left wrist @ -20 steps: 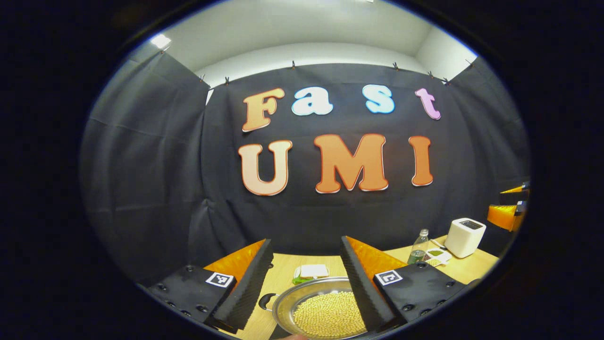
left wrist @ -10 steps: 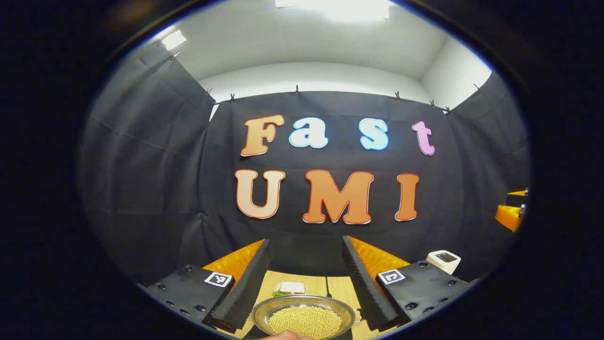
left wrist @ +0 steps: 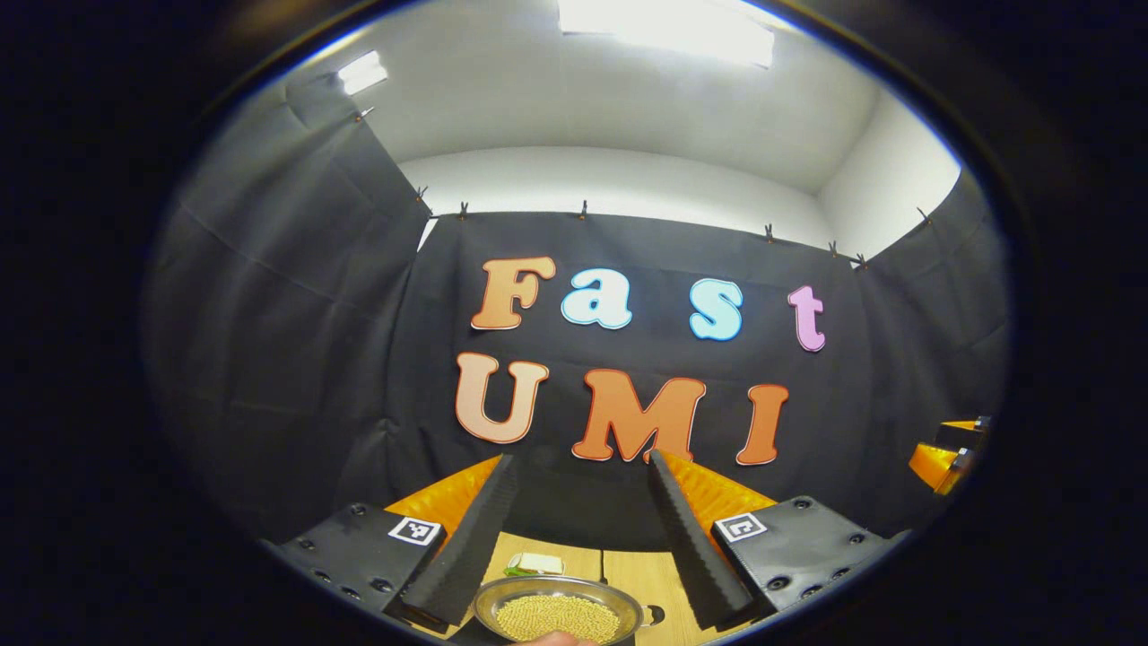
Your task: First push the handle of the pot to place it horizontally, then grasp the pot with both hands and set it on the induction cooktop.
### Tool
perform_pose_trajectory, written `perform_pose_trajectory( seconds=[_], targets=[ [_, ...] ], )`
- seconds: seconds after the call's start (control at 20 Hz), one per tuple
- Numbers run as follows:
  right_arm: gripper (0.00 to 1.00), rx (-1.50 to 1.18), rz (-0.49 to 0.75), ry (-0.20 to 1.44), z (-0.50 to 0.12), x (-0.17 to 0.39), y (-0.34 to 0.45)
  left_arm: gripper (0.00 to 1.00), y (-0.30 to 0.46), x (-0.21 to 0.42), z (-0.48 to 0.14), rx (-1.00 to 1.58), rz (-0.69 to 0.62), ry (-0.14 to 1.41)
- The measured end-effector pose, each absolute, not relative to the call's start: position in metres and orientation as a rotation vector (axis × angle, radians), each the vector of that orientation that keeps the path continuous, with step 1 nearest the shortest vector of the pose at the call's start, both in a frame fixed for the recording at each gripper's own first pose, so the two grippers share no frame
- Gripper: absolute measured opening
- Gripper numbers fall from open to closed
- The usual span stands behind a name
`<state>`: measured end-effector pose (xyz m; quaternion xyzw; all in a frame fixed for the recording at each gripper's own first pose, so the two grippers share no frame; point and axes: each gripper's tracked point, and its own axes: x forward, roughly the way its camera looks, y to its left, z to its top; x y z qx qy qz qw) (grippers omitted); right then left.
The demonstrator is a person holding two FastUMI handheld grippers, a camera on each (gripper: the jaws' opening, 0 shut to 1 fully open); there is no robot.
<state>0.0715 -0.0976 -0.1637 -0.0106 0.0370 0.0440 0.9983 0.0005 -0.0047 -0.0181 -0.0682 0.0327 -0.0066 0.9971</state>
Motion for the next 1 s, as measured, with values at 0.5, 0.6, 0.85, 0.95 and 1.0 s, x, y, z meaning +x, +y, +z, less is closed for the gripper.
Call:
perform_pose_trajectory(
  seconds=[0.5,0.6,0.85,0.95,1.0],
  targets=[
    [0.95,-0.039,0.055,-0.013,-0.134,0.088,-0.093,0.98,0.007,0.004,0.015,-0.082,0.005,-0.13],
    [0.95,-0.043,0.06,-0.011,-0.13,0.088,-0.089,0.97,0.008,0.007,0.016,-0.06,0.012,-0.128],
    [0.97,-0.03,0.069,-0.049,-0.109,0.09,-0.086,0.97,-0.019,0.016,-0.002,-0.075,-0.076,-0.036],
    [0.95,-0.05,0.071,-0.052,-0.107,0.089,-0.086,0.99,-0.007,0.021,-0.003,-0.091,-0.056,-0.022],
    [0.95,-0.053,0.074,-0.038,-0.111,0.089,-0.085,0.98,-0.001,0.023,-0.004,-0.092,-0.043,-0.019]
  ],
)
